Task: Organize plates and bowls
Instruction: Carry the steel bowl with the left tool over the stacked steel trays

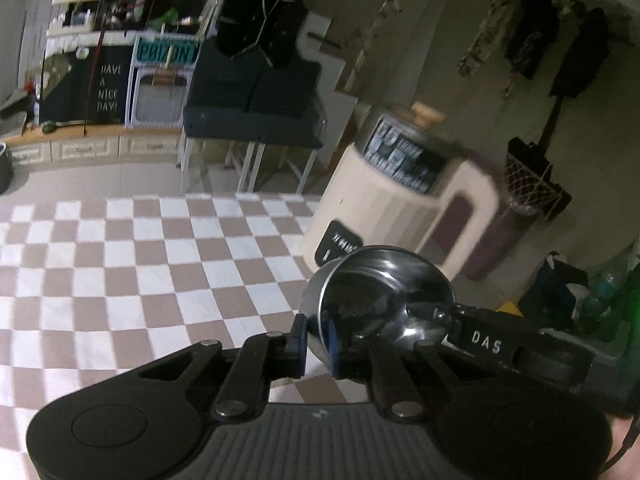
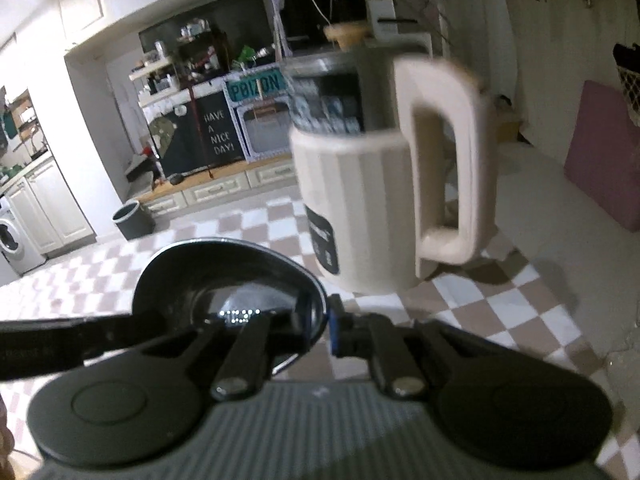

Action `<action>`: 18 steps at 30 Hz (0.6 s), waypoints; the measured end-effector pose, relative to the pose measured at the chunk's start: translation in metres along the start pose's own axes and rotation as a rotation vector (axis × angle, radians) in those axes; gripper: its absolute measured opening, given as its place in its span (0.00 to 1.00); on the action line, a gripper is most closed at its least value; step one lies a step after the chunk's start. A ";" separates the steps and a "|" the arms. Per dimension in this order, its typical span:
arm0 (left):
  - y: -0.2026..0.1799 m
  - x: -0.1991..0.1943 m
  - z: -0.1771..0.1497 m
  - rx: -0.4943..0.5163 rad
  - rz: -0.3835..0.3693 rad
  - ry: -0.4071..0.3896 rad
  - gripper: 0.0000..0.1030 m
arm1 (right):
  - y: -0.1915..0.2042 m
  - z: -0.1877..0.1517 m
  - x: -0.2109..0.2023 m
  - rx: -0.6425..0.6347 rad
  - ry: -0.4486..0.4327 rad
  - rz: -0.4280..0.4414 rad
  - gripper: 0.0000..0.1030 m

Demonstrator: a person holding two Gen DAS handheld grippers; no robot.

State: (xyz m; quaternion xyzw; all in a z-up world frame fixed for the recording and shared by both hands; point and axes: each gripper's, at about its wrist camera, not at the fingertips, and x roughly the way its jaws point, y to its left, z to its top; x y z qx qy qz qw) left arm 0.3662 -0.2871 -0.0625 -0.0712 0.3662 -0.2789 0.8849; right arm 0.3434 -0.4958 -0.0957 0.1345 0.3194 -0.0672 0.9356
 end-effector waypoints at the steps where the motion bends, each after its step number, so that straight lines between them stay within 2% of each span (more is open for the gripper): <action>1: -0.001 -0.011 0.000 0.009 -0.001 -0.013 0.11 | 0.004 0.002 -0.010 0.007 -0.010 0.005 0.10; 8: -0.004 -0.091 -0.007 0.067 0.005 -0.094 0.11 | 0.038 -0.002 -0.086 0.043 -0.093 0.062 0.09; 18: 0.013 -0.185 -0.040 0.093 0.055 -0.136 0.11 | 0.099 -0.038 -0.145 0.047 -0.137 0.130 0.09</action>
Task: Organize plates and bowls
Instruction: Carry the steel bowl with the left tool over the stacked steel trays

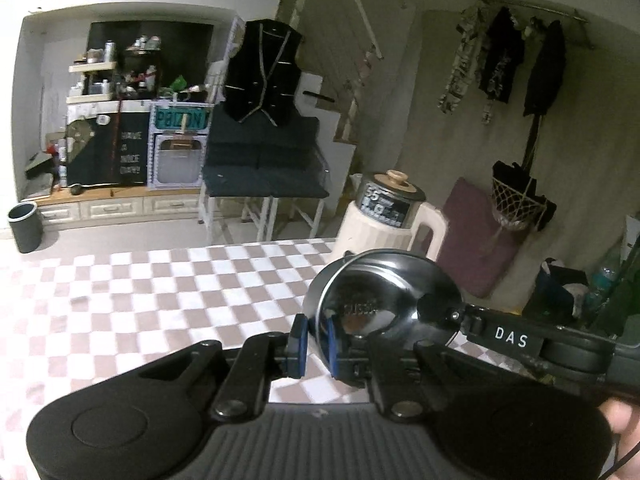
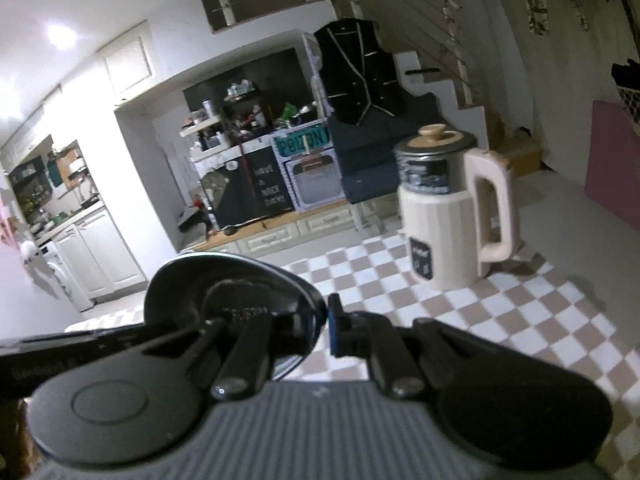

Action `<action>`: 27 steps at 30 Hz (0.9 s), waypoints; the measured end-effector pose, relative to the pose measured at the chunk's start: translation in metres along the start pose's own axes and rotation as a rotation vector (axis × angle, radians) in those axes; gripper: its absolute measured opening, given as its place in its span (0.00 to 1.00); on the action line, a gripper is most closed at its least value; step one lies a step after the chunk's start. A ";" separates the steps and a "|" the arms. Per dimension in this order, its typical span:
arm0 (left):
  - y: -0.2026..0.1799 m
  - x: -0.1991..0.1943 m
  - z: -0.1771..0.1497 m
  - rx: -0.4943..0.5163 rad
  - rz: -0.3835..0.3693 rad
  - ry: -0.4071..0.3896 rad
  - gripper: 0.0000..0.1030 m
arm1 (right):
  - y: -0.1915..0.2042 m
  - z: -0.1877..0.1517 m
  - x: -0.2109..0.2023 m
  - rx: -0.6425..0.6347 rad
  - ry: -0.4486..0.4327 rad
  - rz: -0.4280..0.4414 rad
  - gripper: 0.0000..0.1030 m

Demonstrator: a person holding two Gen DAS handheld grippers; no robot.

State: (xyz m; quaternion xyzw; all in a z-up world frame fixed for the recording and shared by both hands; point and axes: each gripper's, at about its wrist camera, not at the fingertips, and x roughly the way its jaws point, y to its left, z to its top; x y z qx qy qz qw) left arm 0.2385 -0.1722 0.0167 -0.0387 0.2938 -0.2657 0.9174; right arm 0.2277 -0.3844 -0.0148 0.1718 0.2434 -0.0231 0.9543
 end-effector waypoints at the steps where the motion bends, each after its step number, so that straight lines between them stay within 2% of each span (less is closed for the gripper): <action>1: 0.004 -0.007 -0.003 -0.002 0.010 0.001 0.11 | 0.006 -0.004 -0.002 -0.006 0.003 0.009 0.09; 8: 0.042 -0.052 -0.021 -0.016 0.081 0.001 0.11 | 0.059 -0.028 -0.006 -0.051 0.052 0.080 0.10; 15: 0.096 -0.085 -0.044 -0.083 0.190 0.006 0.11 | 0.121 -0.044 0.018 -0.152 0.109 0.171 0.11; 20: 0.132 -0.111 -0.055 -0.135 0.253 0.003 0.11 | 0.156 -0.058 0.038 -0.154 0.185 0.237 0.11; 27: 0.177 -0.142 -0.077 -0.205 0.334 0.008 0.11 | 0.212 -0.081 0.051 -0.224 0.249 0.307 0.11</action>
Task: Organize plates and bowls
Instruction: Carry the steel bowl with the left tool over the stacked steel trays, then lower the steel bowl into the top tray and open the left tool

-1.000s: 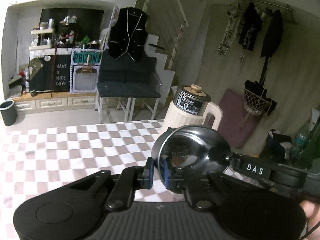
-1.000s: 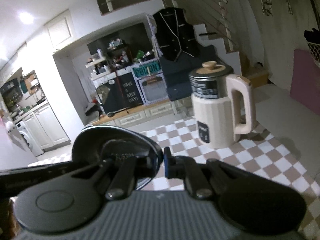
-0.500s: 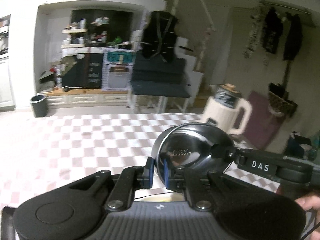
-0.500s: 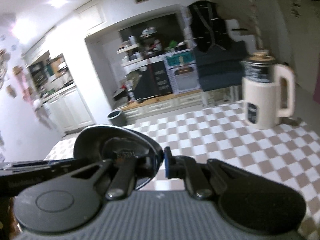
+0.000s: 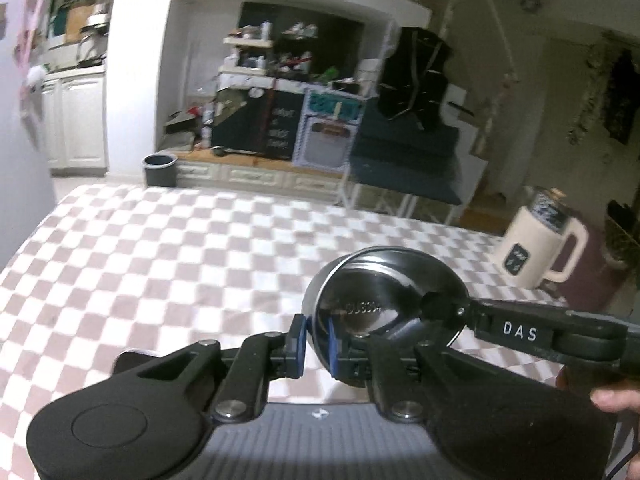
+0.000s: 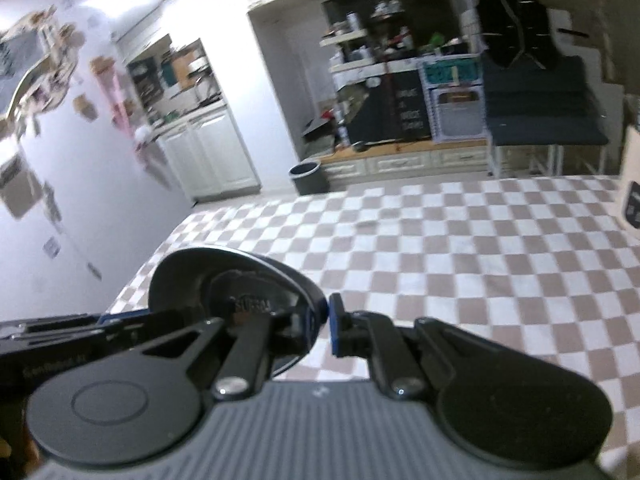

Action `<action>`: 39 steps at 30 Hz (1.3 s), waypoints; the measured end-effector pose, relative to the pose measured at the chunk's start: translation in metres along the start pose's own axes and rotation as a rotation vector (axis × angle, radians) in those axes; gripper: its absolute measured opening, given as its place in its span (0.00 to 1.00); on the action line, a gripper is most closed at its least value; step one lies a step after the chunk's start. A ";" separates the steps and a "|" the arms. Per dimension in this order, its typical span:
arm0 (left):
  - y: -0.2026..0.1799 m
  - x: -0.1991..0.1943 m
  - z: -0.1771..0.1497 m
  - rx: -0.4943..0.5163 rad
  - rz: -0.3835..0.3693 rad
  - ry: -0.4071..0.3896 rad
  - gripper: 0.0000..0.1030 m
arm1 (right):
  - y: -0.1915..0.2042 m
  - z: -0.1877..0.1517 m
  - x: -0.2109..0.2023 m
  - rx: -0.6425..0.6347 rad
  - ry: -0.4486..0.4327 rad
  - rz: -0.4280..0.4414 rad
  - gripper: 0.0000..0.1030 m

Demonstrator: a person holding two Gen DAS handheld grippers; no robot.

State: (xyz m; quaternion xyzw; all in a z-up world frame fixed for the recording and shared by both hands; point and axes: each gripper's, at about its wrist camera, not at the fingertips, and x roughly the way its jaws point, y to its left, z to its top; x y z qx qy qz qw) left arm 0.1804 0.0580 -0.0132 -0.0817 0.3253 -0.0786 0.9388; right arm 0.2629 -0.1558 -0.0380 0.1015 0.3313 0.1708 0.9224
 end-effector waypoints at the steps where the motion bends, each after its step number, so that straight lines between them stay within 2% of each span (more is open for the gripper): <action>1: 0.006 -0.002 -0.002 -0.011 0.010 0.002 0.11 | 0.006 0.000 0.003 -0.005 0.007 0.007 0.11; 7: 0.042 -0.012 -0.010 -0.085 0.056 0.017 0.12 | 0.036 0.001 0.023 -0.039 0.026 0.039 0.11; 15: 0.073 -0.004 -0.026 -0.124 0.087 0.105 0.12 | 0.069 -0.013 0.058 -0.108 0.088 0.058 0.11; 20: 0.088 0.004 -0.038 -0.111 0.126 0.176 0.16 | 0.080 -0.021 0.078 -0.078 0.146 0.084 0.11; 22: 0.094 0.005 -0.042 -0.108 0.132 0.187 0.19 | 0.085 -0.024 0.085 -0.076 0.166 0.093 0.11; 29: 0.111 0.006 -0.052 -0.124 0.151 0.222 0.20 | 0.099 -0.030 0.106 -0.065 0.226 0.112 0.11; 39: 0.115 0.017 -0.055 -0.096 0.153 0.258 0.21 | 0.104 -0.038 0.124 -0.082 0.276 0.070 0.11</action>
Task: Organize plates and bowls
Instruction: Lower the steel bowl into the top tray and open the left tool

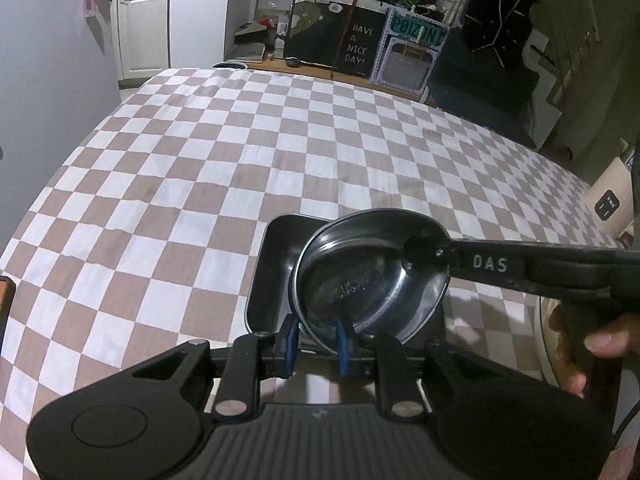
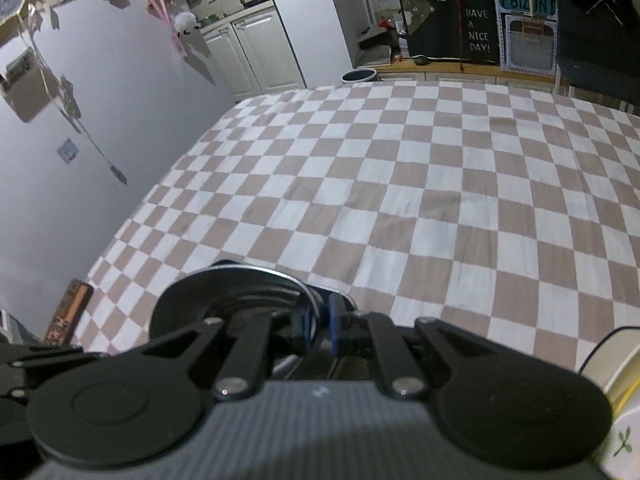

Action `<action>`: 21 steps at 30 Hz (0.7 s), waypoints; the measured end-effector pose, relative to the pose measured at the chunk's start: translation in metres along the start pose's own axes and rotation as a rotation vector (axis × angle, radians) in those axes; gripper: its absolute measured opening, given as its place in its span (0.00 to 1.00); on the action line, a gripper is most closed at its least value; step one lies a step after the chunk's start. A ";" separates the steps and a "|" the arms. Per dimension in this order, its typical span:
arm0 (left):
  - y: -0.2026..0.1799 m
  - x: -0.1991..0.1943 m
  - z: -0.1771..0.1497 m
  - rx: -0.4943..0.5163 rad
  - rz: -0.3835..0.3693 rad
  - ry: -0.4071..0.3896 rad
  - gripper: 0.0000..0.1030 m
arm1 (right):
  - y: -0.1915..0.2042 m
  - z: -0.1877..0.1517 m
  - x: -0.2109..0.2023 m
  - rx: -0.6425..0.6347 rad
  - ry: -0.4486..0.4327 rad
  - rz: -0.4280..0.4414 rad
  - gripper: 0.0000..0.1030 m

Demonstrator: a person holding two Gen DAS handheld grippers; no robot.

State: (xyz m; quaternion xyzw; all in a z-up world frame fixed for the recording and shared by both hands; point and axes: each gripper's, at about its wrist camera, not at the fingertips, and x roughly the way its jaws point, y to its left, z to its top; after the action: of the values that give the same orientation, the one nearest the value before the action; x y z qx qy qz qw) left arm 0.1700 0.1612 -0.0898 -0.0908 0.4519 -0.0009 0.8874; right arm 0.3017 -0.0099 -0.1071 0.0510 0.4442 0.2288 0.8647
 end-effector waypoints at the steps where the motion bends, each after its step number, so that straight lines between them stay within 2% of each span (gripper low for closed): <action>1: 0.000 0.001 0.000 0.001 0.001 0.002 0.21 | 0.001 0.000 0.002 -0.001 0.004 -0.004 0.11; 12: 0.011 0.006 0.002 -0.039 -0.017 0.011 0.21 | -0.004 0.002 0.021 0.005 0.050 0.018 0.12; 21: 0.014 0.008 0.003 -0.053 -0.012 0.009 0.23 | -0.002 0.004 0.022 -0.017 0.050 0.040 0.29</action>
State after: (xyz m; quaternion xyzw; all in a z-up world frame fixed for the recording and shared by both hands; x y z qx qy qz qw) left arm 0.1754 0.1753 -0.0966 -0.1171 0.4554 0.0053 0.8826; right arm 0.3163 -0.0015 -0.1214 0.0468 0.4627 0.2509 0.8490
